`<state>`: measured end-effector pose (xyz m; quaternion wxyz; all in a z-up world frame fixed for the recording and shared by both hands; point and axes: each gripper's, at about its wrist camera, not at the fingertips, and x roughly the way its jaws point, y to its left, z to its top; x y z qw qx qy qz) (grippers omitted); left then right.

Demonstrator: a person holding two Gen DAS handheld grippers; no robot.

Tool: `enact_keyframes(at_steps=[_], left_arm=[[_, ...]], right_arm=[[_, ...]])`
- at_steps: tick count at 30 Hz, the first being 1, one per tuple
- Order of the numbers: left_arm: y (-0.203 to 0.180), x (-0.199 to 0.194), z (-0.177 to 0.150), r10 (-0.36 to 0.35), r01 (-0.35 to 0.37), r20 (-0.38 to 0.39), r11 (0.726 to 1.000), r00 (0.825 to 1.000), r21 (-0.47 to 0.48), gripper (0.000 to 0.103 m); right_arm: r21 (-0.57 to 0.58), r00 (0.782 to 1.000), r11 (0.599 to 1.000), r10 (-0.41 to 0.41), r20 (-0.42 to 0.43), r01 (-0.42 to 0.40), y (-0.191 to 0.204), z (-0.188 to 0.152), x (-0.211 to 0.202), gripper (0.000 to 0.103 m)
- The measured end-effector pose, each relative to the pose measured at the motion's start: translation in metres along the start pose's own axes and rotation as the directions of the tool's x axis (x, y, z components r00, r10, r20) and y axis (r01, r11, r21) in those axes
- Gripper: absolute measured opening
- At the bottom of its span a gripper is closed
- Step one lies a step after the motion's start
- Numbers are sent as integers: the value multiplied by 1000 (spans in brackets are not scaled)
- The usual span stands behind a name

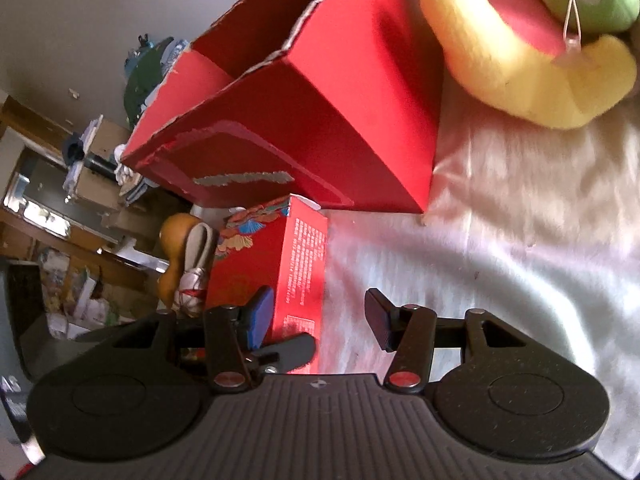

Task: Organize objects
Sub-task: 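Move the right gripper to the red printed gift box and close on it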

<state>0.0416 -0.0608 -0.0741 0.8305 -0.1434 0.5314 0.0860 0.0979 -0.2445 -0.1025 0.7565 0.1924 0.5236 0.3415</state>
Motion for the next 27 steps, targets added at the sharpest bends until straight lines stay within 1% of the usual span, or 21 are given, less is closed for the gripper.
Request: enact_keyframes(at_steps=[2,6,11,15,17,18,20,21,24,27], left_arm=[[-3,3,0,1,-1,0,1000,1000,17,94],[-9,8,-1,25,-25,10,998,1000,56,94],[-11,13,-2,27,-28,12,996,1000,90,94],[-10,15,-1,26,-27,9,994,1000,103,89],[-10,15,-1,24,-25,10,993,1000,113,89],[-10,15,-1,24,-25,10,993,1000,117,89],[-10,15,-1,23,-24,9,992,1000,127,89],[-11,15,-1,25,-25,7,990,1000,136,89],[-18,17,-5,50,-52,10,979,999,199,91],[-17,16,-6,41,-42,11,979,999,199,91]], right_arm=[[-1,1000,1000,-7,1,7,1,2,1,55],[-15,1000,1000,-13,-4,13,6,7,4,55],[-21,999,1000,8,-33,-9,10,11,14,54],[-39,998,999,18,-56,-20,15,14,21,53],[-40,997,999,23,-67,-25,17,17,26,55],[-36,997,999,22,-70,-24,17,17,28,57],[-8,996,999,36,-81,-37,11,18,31,63],[9,995,999,50,-83,-50,9,19,33,63],[3,995,999,52,-83,-52,8,19,30,63],[-8,995,999,51,-80,-52,8,17,27,63]])
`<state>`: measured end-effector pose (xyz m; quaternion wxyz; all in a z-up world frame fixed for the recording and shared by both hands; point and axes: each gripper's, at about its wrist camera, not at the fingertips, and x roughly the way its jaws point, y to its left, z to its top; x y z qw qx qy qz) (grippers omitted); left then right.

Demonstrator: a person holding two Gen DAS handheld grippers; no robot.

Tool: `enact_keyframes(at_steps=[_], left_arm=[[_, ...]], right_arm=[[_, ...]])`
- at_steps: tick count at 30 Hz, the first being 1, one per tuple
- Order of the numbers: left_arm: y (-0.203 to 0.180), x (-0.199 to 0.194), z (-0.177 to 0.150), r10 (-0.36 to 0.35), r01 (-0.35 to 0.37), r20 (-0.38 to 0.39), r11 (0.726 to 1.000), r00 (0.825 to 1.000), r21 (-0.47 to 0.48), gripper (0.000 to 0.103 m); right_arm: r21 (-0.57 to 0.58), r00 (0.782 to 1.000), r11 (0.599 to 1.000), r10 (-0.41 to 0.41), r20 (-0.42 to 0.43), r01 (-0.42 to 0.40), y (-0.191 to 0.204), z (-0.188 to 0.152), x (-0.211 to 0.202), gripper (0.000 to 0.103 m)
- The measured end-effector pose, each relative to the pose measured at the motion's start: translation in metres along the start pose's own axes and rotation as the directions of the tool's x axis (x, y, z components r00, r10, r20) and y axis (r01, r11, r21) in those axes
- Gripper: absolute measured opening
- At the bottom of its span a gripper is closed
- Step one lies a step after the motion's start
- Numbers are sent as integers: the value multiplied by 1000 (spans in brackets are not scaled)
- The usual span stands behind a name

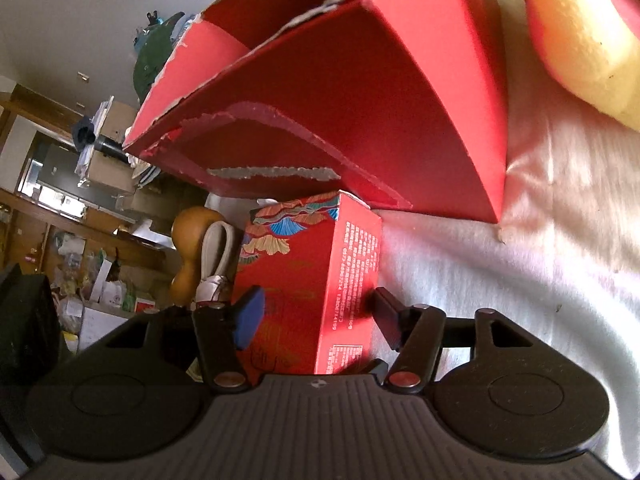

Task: Organize objects
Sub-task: 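Move the right gripper to the red printed gift box and close on it, then lift the gift box with the right gripper and carry it over the red box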

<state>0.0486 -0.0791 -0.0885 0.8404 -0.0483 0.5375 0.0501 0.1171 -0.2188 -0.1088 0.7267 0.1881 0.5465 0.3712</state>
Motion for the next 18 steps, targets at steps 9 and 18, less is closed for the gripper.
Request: enact_keyframes(at_steps=[9,18], left_arm=[[-10,1,-6,7,-7,9,1000,1000,23,103],[-8,-2,-3,12,-12,-5,1000,1000,-14,93]], right_arm=[[-10,1000,1000,6,8,-6,-2,-7,-7,60],[32,1000,999,24,11,-24,-11,-16,-20,56]])
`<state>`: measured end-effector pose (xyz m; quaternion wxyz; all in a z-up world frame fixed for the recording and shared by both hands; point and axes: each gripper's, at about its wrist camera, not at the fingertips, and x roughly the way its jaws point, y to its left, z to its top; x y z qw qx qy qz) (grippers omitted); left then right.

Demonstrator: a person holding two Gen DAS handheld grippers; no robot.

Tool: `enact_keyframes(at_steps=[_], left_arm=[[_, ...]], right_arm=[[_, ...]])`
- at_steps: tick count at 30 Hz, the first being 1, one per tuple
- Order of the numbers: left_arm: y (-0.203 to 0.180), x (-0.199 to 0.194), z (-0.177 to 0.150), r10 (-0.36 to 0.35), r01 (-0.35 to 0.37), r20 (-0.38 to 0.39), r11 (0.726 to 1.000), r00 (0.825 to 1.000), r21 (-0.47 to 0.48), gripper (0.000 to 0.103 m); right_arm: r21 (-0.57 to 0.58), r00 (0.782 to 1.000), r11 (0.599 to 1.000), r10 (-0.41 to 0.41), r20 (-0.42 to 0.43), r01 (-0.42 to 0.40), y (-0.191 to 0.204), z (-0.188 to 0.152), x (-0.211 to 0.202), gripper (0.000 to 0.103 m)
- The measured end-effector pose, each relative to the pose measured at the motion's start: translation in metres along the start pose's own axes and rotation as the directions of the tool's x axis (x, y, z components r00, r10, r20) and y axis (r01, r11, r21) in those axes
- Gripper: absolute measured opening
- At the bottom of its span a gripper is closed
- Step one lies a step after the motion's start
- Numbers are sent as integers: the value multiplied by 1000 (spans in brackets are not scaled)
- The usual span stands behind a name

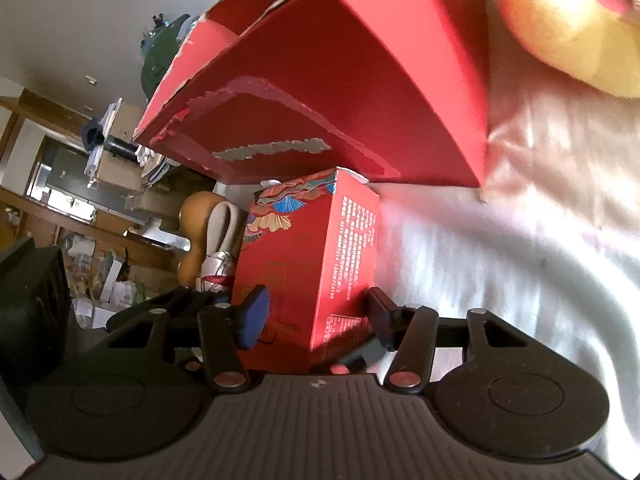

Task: Organize objects
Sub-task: 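Lift the gift box with the right gripper and carry it over the red box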

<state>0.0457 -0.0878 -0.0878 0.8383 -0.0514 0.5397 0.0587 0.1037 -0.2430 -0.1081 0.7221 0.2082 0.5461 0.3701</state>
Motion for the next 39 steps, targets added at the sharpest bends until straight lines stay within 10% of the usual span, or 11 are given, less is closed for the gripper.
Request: enact_keyframes(at_steps=[39], left_arm=[[-140,-52,10,-74,69,1,937,997,341,86]], right_arm=[[222,955,974,-108,276,46,-36,-35,-119,56]])
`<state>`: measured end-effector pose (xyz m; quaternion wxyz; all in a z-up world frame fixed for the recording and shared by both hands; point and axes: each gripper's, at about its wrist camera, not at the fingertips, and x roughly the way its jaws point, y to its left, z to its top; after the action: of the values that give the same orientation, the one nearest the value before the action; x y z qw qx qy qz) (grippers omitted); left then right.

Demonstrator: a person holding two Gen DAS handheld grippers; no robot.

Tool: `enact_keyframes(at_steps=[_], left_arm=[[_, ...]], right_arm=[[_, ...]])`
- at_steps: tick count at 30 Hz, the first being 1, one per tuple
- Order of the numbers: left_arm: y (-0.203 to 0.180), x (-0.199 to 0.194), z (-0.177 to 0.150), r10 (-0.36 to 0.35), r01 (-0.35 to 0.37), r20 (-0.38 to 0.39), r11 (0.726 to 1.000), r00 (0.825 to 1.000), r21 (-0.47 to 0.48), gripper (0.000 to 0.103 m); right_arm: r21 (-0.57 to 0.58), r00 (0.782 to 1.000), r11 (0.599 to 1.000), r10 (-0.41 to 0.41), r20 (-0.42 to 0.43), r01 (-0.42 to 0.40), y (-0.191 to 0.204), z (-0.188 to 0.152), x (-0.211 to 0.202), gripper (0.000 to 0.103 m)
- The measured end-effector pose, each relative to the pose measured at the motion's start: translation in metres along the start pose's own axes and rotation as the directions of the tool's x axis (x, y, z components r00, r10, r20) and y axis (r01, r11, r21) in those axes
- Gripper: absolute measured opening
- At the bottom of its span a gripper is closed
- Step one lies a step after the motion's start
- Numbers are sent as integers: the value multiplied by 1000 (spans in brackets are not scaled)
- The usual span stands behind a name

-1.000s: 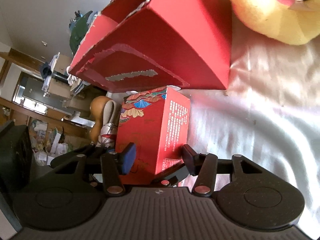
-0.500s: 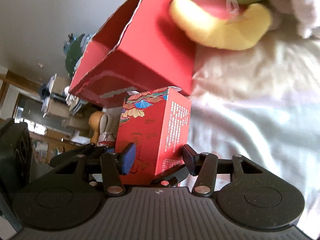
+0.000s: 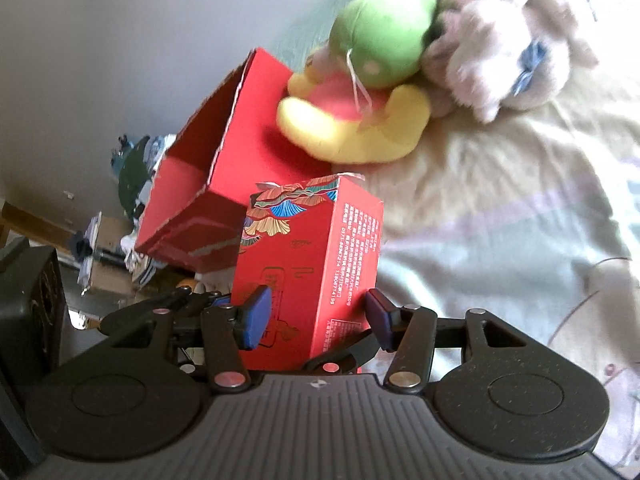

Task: Organize objects
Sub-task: 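Lift the gift box with the right gripper and carry it over the red box, then lower the gift box into the red box and open the right gripper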

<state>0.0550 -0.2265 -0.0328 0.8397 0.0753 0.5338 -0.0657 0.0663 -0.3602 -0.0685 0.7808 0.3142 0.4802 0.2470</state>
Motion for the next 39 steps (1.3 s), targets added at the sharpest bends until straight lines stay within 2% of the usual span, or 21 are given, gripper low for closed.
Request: enact_keyframes(at_steps=[6,11,13,18,23,30,39], left_arm=[[-17,3,22,-28,26,37,998,999,55,86],[-15,-19,26,-59,51,69,992,996,116,86],[-15,-17,32,-70,59,79,989,994,138,86],[-3,-35,41,-99,77,123,982,987,170,86],[16,-59,55,-116,81,192,980,975,179,86],[63,-83,74,-96,60,264,988,960,141,86],[143,-75,91,-12,-9,287,997,958,71,86]], right_arm=[[-1,997,999,-33,74,33,9,1,-17,56],[23,987,998,-59,149,56,19,0,-26,56],[32,982,998,-66,176,62,24,0,-28,56],[46,965,996,-83,247,73,47,3,-33,57],[-3,946,995,-91,311,97,79,17,-35,57],[-83,941,993,-54,333,87,121,47,-15,57],[-154,965,988,13,262,29,167,85,49,57]])
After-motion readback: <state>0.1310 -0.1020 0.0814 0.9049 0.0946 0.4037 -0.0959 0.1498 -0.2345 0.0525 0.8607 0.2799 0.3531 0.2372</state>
